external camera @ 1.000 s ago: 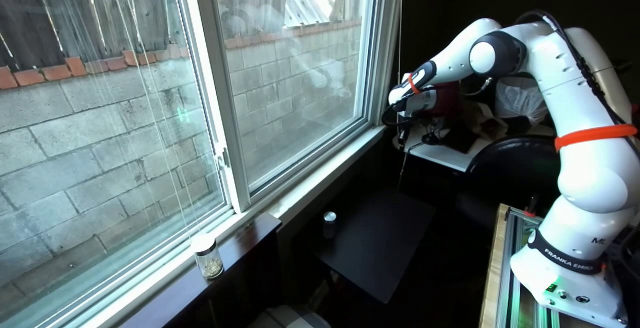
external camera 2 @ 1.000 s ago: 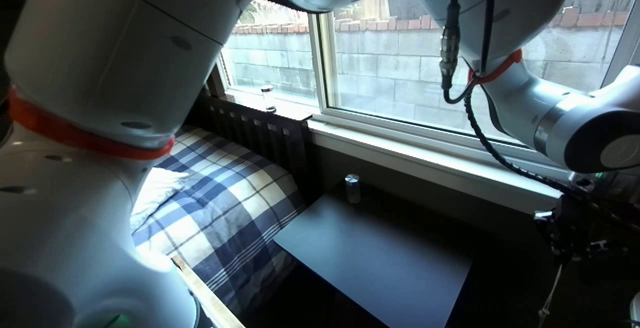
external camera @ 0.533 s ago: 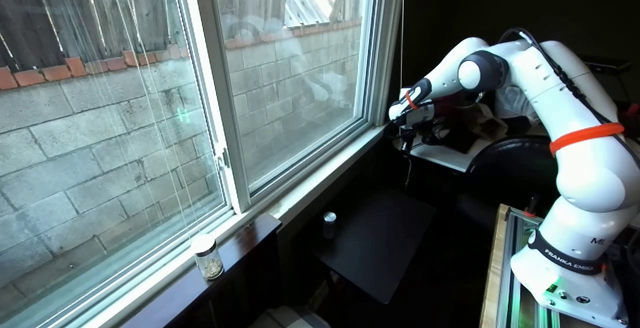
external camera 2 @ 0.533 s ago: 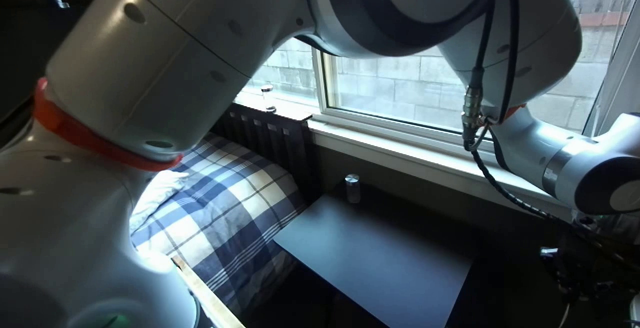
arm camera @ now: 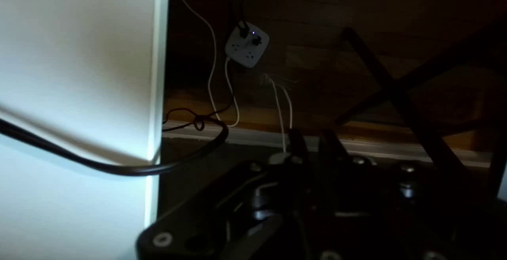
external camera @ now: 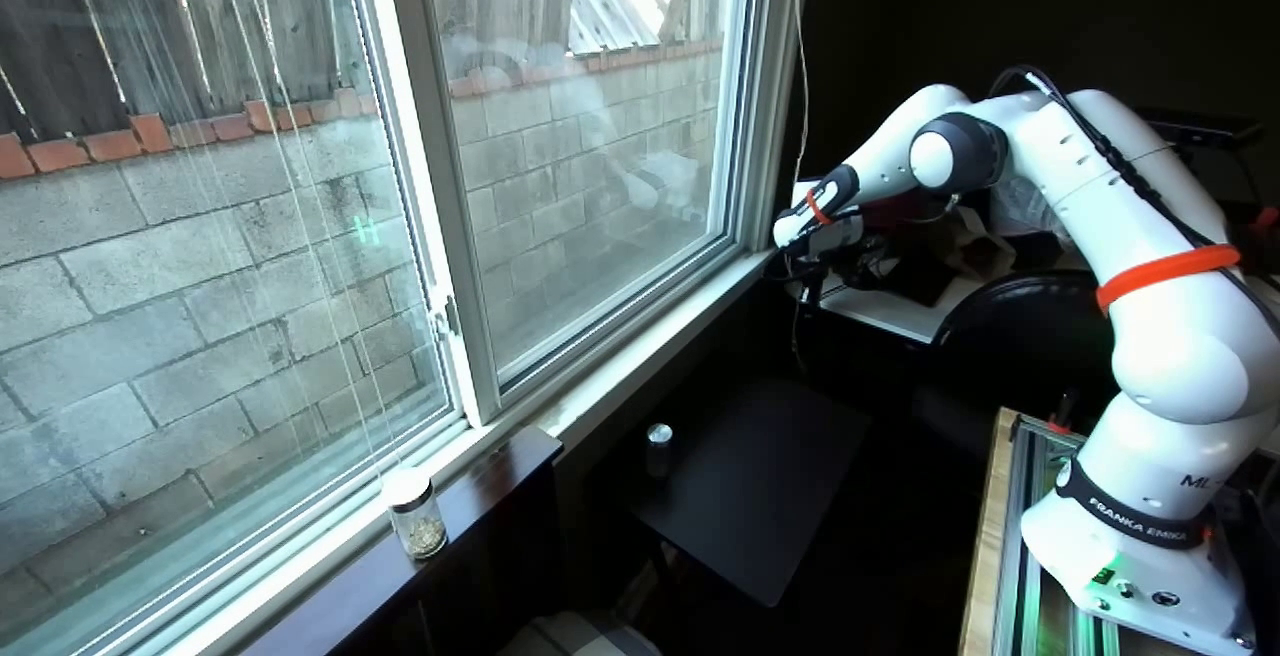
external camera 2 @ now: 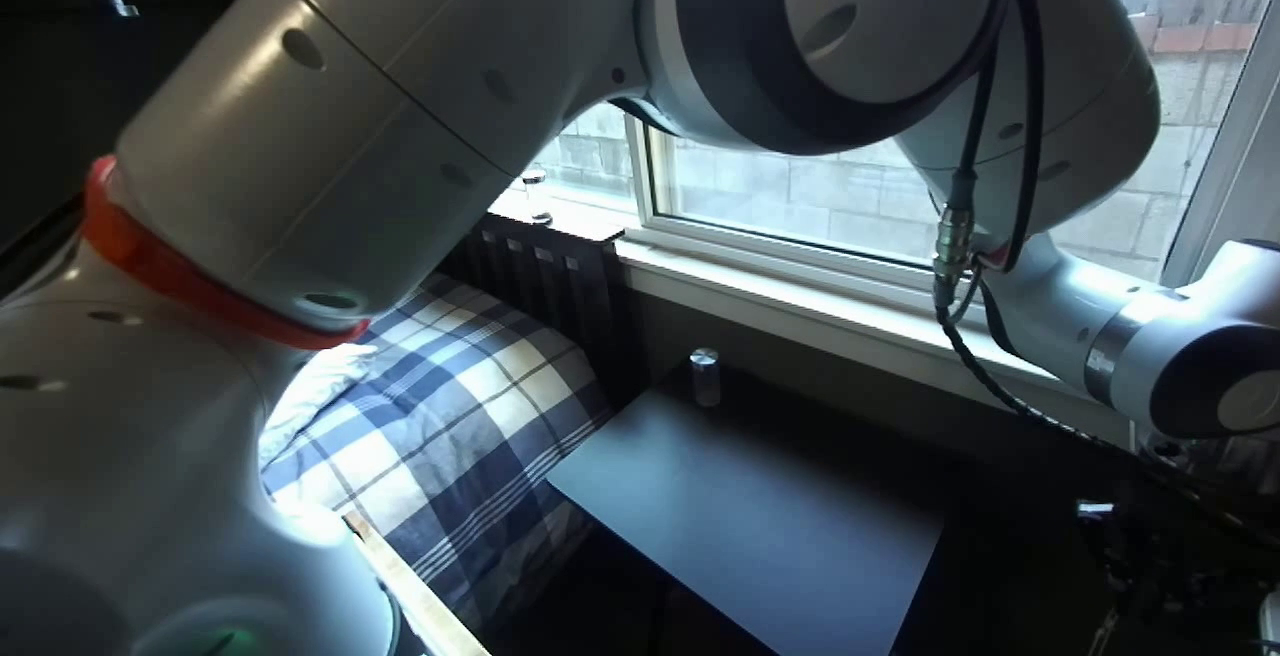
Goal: Open the blinds.
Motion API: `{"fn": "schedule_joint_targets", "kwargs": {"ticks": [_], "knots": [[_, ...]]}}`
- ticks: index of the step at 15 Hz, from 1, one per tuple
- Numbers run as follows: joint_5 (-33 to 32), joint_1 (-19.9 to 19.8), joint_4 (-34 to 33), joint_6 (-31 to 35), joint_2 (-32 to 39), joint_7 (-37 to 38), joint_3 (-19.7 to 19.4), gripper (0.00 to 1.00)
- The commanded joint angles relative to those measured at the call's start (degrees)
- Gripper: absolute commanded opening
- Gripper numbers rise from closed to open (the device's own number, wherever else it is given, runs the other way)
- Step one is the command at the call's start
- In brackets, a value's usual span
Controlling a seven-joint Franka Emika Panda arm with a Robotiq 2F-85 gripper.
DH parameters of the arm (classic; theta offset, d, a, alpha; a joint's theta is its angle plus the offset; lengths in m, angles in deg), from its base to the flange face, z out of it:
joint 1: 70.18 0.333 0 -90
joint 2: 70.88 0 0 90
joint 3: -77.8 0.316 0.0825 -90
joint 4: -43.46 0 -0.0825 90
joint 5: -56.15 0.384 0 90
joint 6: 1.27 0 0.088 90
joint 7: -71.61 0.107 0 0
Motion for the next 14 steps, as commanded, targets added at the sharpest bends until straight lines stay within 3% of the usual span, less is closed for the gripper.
{"fn": "schedule_joint_targets", "kwargs": {"ticks": [1,4,8,14], "knots": [[-1.9,-1.0,-0.1,-2.3,0.9,-0.1,1.3,0.50],[-2.1,-0.1,3.7,-5.5,-2.9,0.8,1.0,0.72],[0.4,1.0,14.7,-8.4,-14.6,5.9,0.8,0.99],[8.5,1.2,30.3,1.7,-31.9,10.3,3.2,1.00]]}}
